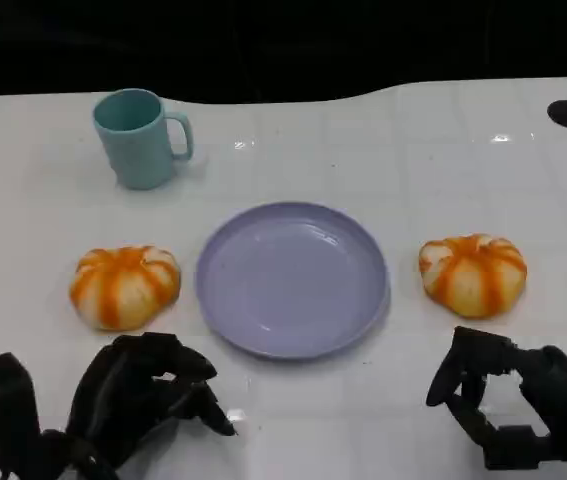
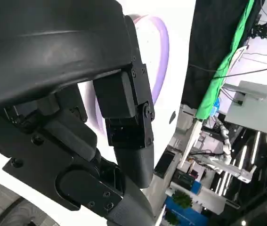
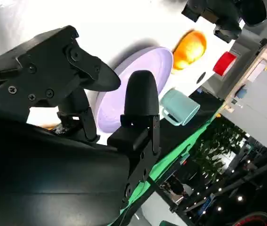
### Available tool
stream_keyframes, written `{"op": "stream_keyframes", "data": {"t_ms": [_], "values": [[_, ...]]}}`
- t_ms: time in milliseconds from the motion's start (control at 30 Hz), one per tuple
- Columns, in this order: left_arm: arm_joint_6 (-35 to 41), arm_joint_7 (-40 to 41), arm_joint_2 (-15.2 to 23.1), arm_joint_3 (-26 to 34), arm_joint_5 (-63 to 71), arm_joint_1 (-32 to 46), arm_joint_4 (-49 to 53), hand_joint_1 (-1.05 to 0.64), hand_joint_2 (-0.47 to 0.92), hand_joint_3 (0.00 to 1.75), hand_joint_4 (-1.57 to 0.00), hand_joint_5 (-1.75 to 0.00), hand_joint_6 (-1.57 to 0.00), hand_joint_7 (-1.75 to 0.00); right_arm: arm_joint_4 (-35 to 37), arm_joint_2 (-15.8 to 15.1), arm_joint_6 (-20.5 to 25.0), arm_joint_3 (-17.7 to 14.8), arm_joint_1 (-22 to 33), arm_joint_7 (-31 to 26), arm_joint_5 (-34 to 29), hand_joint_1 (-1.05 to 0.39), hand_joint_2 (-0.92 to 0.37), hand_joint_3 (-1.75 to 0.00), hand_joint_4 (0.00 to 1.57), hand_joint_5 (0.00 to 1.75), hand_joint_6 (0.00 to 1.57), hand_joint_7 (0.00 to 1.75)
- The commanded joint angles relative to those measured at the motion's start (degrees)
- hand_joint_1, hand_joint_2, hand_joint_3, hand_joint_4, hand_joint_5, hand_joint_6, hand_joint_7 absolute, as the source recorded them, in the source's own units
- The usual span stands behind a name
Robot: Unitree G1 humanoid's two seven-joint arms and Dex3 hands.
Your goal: Grasp the bread from the table and place it into the plate.
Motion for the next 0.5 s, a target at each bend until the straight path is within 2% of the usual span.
{"op": "stream_keyframes", "data": {"t_ms": [33, 133, 200, 267, 300, 400, 500], "values": [[-0.66, 1.09, 0.38, -0.03, 0.66, -0.48, 0.56, -1.05, 0.69, 0.0, -1.57, -0.59, -1.57, -0.21, -0.81, -0.78, -0.54, -1.19, -0.11, -0.37, 0.73, -0.1, -0.55, -1.09, 0.69, 1.71, 0.63, 1.36], [-0.72, 1.4, 0.3, -0.07, 0.85, -0.51, 0.59, -1.05, 0.69, 0.0, -1.57, -0.59, -1.57, -0.22, -1.5, -1.03, -0.68, -1.89, -0.17, -1.2, -0.23, -0.1, -0.57, -1.03, 0.67, 1.69, 0.62, 1.31], [-0.67, 1.4, 0.33, 0.0, 0.8, -0.64, 0.79, -1.05, 0.69, 0.0, -1.57, -0.6, -1.57, -0.22, -1.62, -1.17, -1.35, -2.51, -0.47, -2.22, -1.21, -0.1, -0.57, -0.98, 0.64, 1.61, 0.64, 1.21], [-0.79, 1.52, 0.42, -0.03, 0.96, -0.75, 0.94, -1.05, 0.68, 0.0, -1.57, -0.6, -1.57, -0.22, -2.07, -1.78, -1.64, -3.24, -0.87, -3.04, -2.54, -0.1, -0.57, -0.93, 0.61, 1.46, 0.63, 1.1], [-0.92, 1.59, 0.45, -0.06, 1.05, -0.77, 0.97, -1.05, 0.69, 0.0, -1.57, -0.6, -1.57, -0.23, -2.5, -2.11, -1.42, -3.58, -0.94, -3.39, -3.32, -0.13, -0.58, -0.88, 0.61, 1.35, 0.63, 1.0], [-0.92, 1.54, 0.4, 0.02, 0.9, -0.88, 1.17, -1.05, 0.69, 0.0, -1.57, -0.6, -1.57, -0.23, -4.3, -3.32, -0.55, -4.83, -0.91, -4.96, -6.28, -0.18, -0.63, -0.73, 0.6, 1.16, 0.64, 0.79], [-0.87, 1.59, 0.36, 0.04, 0.87, -0.97, 1.37, -1.05, 0.68, 0.0, -1.57, -0.6, -1.57, -0.23, -6.88, -4.27, 1.72, -5.96, -0.35, -5.56, -8.63, -0.26, -0.79, -0.41, 0.56, 0.89, 0.67, 0.46]]}}
